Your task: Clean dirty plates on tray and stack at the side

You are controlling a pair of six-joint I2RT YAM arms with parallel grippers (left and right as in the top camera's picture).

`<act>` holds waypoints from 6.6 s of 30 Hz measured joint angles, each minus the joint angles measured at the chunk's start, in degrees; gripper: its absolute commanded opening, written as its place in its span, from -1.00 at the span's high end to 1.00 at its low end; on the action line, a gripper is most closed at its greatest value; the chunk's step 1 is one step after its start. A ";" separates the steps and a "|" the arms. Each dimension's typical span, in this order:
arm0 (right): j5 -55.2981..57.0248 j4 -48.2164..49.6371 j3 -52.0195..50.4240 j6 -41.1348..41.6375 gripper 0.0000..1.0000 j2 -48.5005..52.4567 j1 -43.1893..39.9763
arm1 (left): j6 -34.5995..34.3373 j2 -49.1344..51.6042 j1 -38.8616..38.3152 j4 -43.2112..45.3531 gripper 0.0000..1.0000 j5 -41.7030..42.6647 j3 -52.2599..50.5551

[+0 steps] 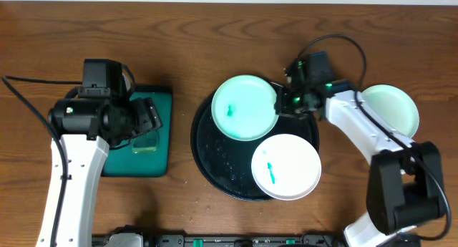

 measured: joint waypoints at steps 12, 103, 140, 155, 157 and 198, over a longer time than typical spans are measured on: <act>3.56 3.37 0.02 4.66 0.97 8.50 1.66 | 0.70 10.56 0.00 3.58 -0.13 0.00 -0.33; 4.83 3.30 0.31 3.41 0.98 8.52 6.91 | -23.43 40.61 -25.20 29.86 0.86 7.65 3.78; 2.80 1.86 0.66 3.02 0.97 8.79 8.76 | -18.25 45.79 -19.34 8.44 0.86 1.38 12.15; -0.68 1.62 0.68 3.26 0.98 9.07 9.31 | -9.33 46.75 -20.59 8.31 0.86 -5.95 14.47; -0.61 1.31 0.68 3.43 0.97 9.07 9.20 | -6.19 46.64 -20.61 10.69 0.86 -2.12 14.49; 1.31 -0.33 0.74 3.43 0.97 8.96 8.26 | -1.62 31.50 -17.59 2.29 0.86 7.02 14.32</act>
